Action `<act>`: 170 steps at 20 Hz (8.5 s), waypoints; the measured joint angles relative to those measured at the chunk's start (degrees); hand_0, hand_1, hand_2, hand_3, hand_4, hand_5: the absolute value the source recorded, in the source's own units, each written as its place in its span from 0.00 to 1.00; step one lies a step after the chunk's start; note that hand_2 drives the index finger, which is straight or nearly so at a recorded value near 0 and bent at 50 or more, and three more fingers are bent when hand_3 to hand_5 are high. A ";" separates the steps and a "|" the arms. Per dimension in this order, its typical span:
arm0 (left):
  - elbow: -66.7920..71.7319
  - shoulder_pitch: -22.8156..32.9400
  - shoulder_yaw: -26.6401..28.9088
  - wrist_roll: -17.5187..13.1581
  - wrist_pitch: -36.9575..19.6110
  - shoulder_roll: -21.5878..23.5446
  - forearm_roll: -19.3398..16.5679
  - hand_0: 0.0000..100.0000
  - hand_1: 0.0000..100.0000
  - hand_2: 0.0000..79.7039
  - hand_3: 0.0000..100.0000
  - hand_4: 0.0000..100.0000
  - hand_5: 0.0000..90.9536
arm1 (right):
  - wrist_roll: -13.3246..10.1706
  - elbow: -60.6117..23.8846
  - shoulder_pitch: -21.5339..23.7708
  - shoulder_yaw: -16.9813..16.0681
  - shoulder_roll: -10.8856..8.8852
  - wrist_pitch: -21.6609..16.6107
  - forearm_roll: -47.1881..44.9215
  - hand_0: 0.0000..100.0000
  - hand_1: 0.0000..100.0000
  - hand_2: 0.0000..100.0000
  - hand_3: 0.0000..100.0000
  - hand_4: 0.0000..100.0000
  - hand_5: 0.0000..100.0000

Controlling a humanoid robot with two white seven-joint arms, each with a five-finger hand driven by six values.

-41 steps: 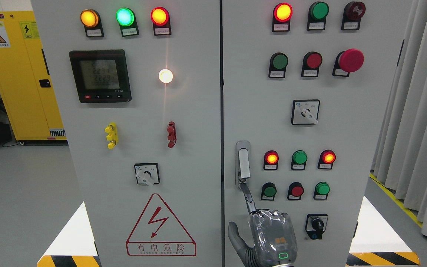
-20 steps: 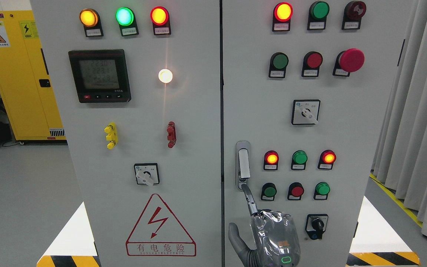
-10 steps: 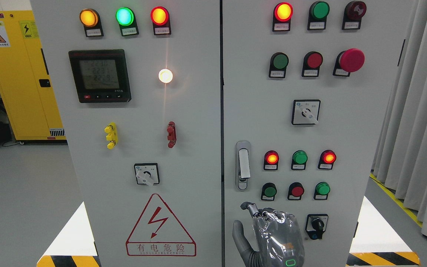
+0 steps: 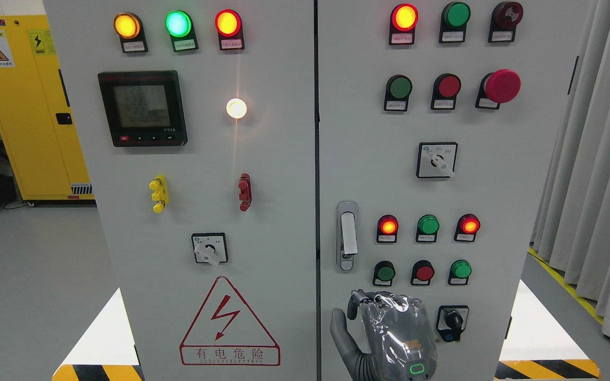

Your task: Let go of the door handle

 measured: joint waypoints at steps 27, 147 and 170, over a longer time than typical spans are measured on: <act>0.00 0.00 0.00 0.00 0.00 0.00 0.00 0.12 0.56 0.00 0.00 0.00 0.00 | 2.83 3.34 -10.54 -2.76 0.03 0.56 0.08 0.22 0.23 1.00 1.00 1.00 1.00; 0.00 0.00 0.00 0.00 0.00 0.00 0.00 0.12 0.56 0.00 0.00 0.00 0.00 | 1.92 6.91 -13.98 -6.59 0.27 1.46 -0.17 0.46 0.42 1.00 1.00 1.00 1.00; 0.00 0.00 0.00 0.00 0.00 0.00 0.00 0.12 0.56 0.00 0.00 0.00 0.00 | 2.27 6.74 -13.97 -7.10 0.29 1.38 -0.35 0.47 0.38 1.00 1.00 1.00 1.00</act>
